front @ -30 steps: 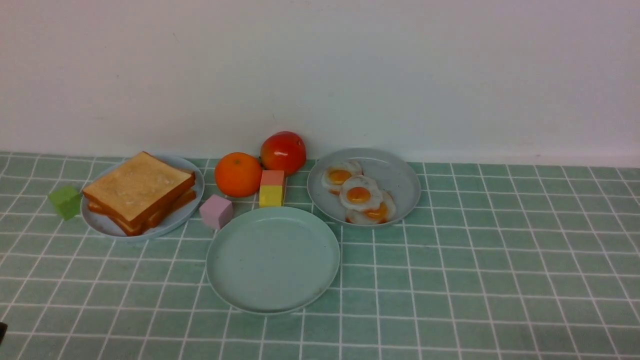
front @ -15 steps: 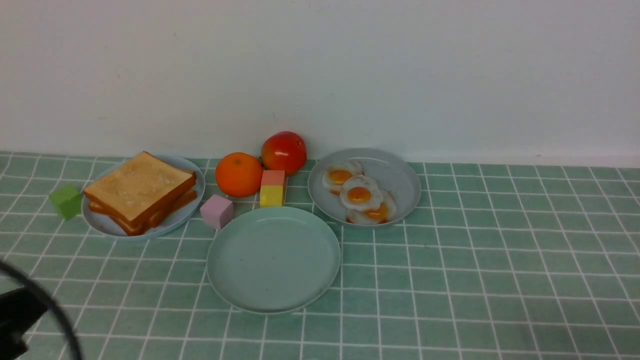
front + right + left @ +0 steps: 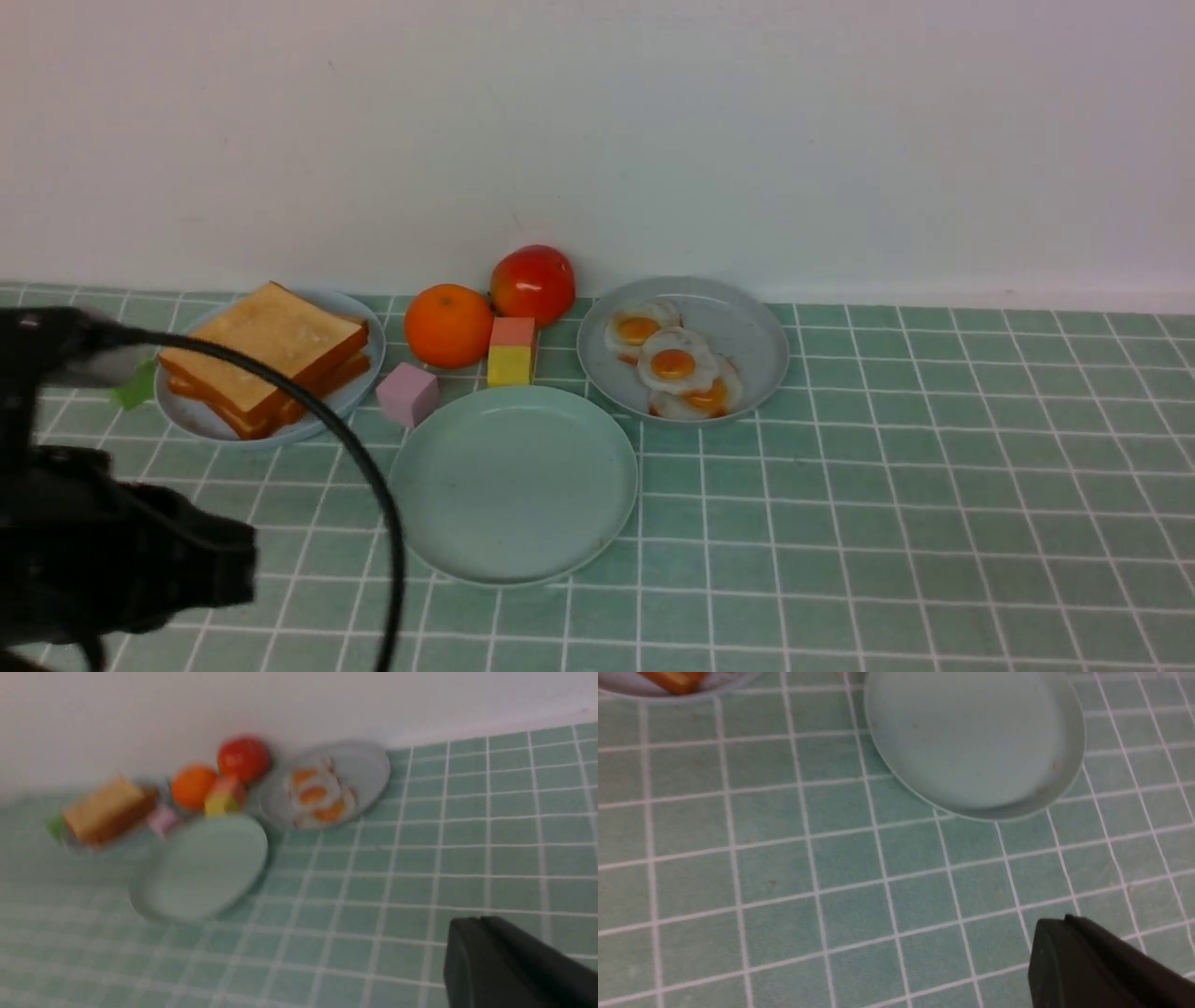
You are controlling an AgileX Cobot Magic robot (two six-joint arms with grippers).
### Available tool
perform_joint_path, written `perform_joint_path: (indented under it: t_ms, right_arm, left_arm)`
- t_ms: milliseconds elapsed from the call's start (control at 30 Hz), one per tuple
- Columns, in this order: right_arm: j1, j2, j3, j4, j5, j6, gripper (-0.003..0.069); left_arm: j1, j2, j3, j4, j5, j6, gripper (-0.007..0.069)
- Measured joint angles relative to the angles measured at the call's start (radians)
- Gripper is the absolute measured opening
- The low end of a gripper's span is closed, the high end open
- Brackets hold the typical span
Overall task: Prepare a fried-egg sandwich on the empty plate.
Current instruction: Use the left arm to grab a slice of bread
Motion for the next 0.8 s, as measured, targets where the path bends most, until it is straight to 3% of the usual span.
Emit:
perform_joint_path:
  t_ms: [200, 433, 600, 767, 800]
  right_arm:
    - [0.015, 0.274, -0.302, -0.016, 0.261, -0.134, 0.0001]
    - [0.093, 0.357, -0.394, -0.035, 0.293, -0.145, 0.0001]
    - [0.131, 0.358, -0.396, -0.061, 0.296, -0.147, 0.0004]
    - [0.138, 0.359, -0.396, -0.065, 0.296, -0.147, 0.0007]
    - [0.138, 0.359, -0.396, -0.065, 0.296, -0.147, 0.0006]
  left_arm:
    - [0.017, 0.174, -0.154, 0.077, 0.009, -0.014, -0.0013]
    - [0.172, 0.532, -0.454, 0.119, 0.083, 0.049, -0.0013]
    - [0.189, 0.722, -0.591, 0.177, 0.041, 0.157, -0.0011]
    - [0.189, 0.829, -0.656, 0.200, -0.011, 0.307, 0.0066]
    - [0.189, 0.856, -0.667, 0.206, -0.035, 0.354, 0.0118]
